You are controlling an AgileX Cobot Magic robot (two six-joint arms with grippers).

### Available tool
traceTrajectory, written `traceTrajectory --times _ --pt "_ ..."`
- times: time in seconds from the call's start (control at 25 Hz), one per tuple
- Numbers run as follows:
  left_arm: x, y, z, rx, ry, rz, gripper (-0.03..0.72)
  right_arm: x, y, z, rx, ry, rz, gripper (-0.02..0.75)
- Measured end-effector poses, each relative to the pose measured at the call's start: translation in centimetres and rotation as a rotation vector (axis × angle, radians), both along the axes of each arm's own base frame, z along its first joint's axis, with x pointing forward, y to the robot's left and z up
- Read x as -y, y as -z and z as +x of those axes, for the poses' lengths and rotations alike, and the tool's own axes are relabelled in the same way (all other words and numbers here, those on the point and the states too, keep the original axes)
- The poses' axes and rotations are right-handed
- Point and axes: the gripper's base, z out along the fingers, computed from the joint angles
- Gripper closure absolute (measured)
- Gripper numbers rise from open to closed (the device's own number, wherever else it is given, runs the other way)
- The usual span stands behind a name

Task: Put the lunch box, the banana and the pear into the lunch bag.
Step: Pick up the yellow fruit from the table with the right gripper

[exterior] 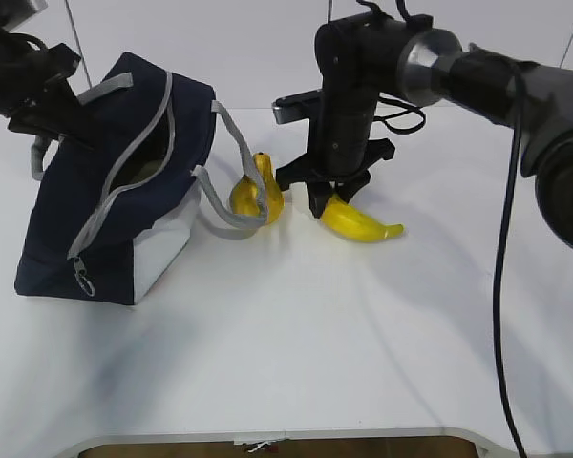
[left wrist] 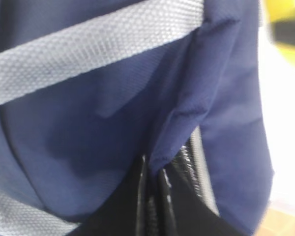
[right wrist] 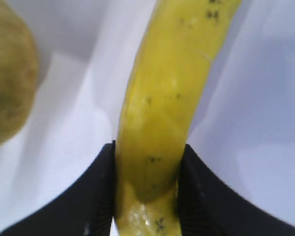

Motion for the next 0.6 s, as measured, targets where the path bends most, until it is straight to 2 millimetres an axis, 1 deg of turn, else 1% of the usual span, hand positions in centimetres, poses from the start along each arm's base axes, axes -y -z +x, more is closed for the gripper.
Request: traceTrajectory --times 0.08,0.16,0.28,0.36,0.48,0.52,0.6 --pt "0.0 0.0 0.0 0.0 0.0 0.0 0.684 -0.1 -1.1 0.0 0.018 0.006 0.025 0.467" --pt "0.0 0.0 0.0 0.0 0.0 0.0 0.684 -0.1 -2.9 -0.2 0.047 0.009 0.048 0.467" --pt "0.1 0.0 0.0 -0.004 0.001 -0.009 0.684 0.1 -6.9 -0.9 0.115 0.01 0.088 0.467" --pt "0.2 -0.1 -0.1 -0.015 0.005 -0.026 0.684 0.2 -10.0 -1.7 0.159 0.012 0.14 0.467" --pt "0.5 -0.3 -0.2 -0.027 0.004 -0.068 0.684 -0.3 -13.4 -3.1 0.171 0.005 0.278 0.467" --pt "0.6 -0.4 -0.2 -0.029 0.006 -0.087 0.684 -0.7 -14.0 -3.5 0.158 -0.008 0.34 0.467" --pt "0.8 -0.6 -0.2 -0.029 0.005 -0.125 0.684 -1.7 -14.5 -4.1 0.118 -0.045 0.45 0.467"
